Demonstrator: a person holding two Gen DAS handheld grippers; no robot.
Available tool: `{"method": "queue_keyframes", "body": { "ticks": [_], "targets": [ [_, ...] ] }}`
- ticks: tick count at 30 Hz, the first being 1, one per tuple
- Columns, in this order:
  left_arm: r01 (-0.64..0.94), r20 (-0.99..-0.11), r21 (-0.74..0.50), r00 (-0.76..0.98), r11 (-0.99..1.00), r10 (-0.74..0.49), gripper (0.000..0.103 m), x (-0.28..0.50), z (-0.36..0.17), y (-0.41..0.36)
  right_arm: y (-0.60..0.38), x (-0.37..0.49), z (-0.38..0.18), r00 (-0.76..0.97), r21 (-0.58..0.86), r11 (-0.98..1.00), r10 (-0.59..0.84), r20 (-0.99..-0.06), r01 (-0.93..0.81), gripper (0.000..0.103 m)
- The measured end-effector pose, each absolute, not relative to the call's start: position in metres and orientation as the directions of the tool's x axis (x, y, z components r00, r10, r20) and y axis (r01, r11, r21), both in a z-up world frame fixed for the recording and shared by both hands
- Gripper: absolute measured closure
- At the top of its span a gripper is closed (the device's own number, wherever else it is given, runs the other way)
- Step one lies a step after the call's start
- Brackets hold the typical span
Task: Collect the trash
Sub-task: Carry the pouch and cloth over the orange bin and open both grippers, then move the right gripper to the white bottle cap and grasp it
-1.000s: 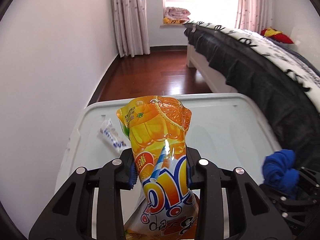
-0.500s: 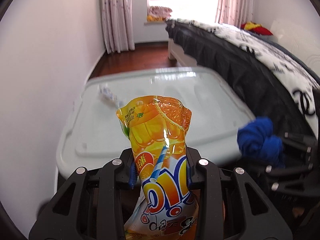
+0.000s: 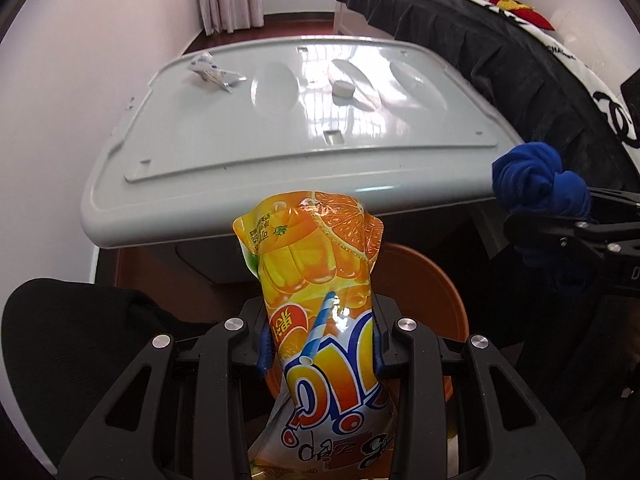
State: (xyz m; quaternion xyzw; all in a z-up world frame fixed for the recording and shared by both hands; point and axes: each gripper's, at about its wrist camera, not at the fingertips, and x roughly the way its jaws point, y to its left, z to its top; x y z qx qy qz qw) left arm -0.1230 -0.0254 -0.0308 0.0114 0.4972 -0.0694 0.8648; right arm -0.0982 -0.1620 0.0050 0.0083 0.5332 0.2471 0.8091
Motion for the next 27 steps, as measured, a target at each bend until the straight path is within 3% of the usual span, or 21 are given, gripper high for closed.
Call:
{"method": "queue_keyframes", "body": {
  "ticks": [11,19,20,21,22,23,27],
  "targets": [
    [0.131,-0.906,-0.054,0.41,0.99,-0.104,0.069,-0.116,-0.058,-0.028,-0.147,-0.106,-0.044,0.163,0.256,0.845,0.368,-0.915,-0.47,0.055],
    [0.121,-0.916,-0.059,0.388,0.991,-0.101,0.069,-0.113,-0.063,-0.026,-0.141,-0.111,-0.046,0.144,0.256,0.831,0.369,-0.918,-0.495,0.053],
    [0.117,-0.915,-0.056,0.392,0.992,-0.098,0.065,-0.114,-0.063,-0.025,-0.138,-0.112,-0.045,0.152,0.24,0.826,0.362,-0.92,-0.511,0.046],
    [0.107,-0.916,-0.051,0.39,0.993,-0.089,0.057,-0.113,-0.063,-0.024,-0.135,-0.113,-0.045,0.163,0.219,0.821,0.35,-0.922,-0.527,0.03],
    [0.101,-0.92,-0.057,0.382,0.993,-0.092,0.021,-0.111,-0.064,-0.023,-0.134,-0.115,-0.044,0.177,0.202,0.822,0.341,-0.923,-0.532,0.022],
    [0.081,-0.92,-0.064,0.381,0.995,-0.09,0.007,-0.112,-0.065,-0.019,-0.134,-0.116,-0.042,0.194,0.192,0.822,0.341,-0.92,-0.536,0.016],
    [0.05,-0.918,-0.102,0.38,0.994,-0.113,0.007,-0.112,-0.062,-0.01,-0.146,-0.116,-0.029,0.223,0.218,0.829,0.375,-0.9,-0.516,0.016]
  ]
}}
